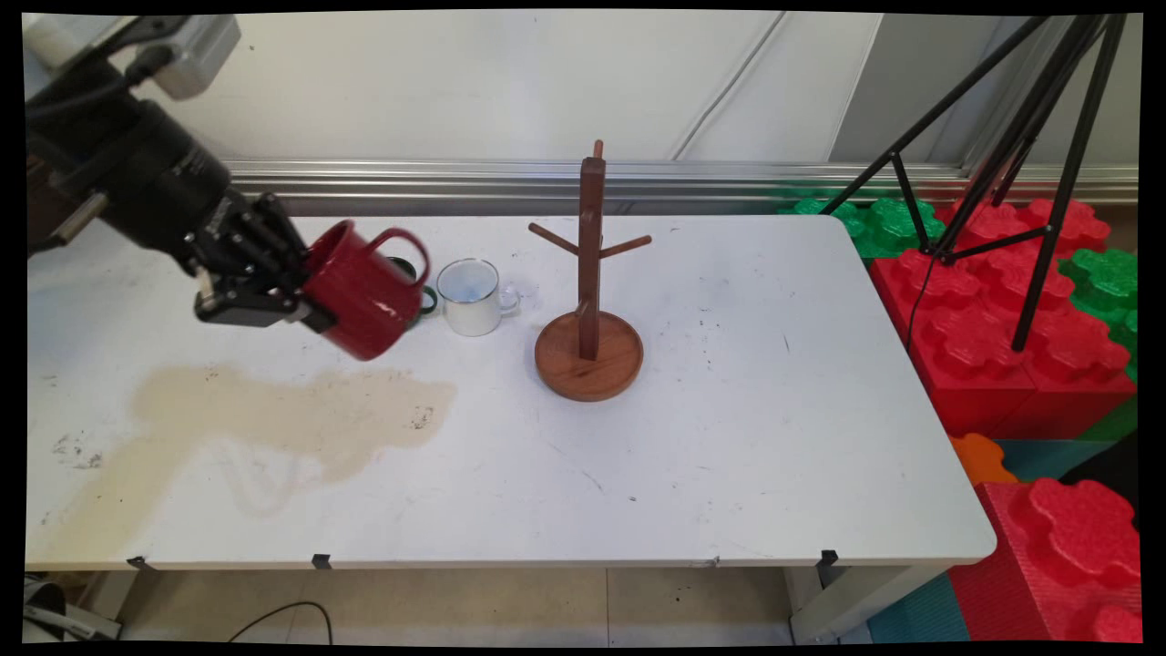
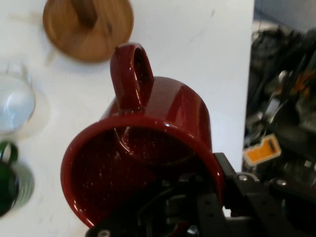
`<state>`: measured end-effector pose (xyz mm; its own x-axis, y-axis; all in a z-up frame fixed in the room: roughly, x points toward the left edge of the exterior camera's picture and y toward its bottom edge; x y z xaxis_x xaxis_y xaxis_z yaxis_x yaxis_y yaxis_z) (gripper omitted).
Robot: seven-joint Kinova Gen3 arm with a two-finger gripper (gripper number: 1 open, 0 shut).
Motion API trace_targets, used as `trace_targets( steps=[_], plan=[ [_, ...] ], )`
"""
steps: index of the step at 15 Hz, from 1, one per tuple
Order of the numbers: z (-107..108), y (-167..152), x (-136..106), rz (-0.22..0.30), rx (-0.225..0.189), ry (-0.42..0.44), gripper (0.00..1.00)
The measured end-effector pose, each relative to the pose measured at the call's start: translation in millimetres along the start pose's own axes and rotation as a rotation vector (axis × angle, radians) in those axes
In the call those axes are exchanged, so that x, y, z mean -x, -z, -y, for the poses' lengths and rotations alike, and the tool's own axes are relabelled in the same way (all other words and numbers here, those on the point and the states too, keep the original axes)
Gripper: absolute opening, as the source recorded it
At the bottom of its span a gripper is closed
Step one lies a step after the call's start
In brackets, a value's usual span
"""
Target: Place the picked object on the table
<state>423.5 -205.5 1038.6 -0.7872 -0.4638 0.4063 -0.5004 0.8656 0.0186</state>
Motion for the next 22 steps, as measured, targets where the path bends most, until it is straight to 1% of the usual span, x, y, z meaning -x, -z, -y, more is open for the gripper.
trace_targets(
  steps=[2, 5, 8, 11, 16, 22],
  plan=[
    [2, -3, 7, 0.039, -0.012, -0.002, 0.0],
    [6, -13, 20, 0.12, -0.04, -0.01, 0.0],
    [11, -26, 26, 0.165, -0.055, -0.016, 0.0],
    [17, -48, 28, 0.206, -0.078, -0.014, 0.0],
    [27, -80, 24, 0.24, -0.112, 0.004, 0.0],
    [37, -120, 9, 0.255, -0.137, 0.027, 0.0]
  ],
)
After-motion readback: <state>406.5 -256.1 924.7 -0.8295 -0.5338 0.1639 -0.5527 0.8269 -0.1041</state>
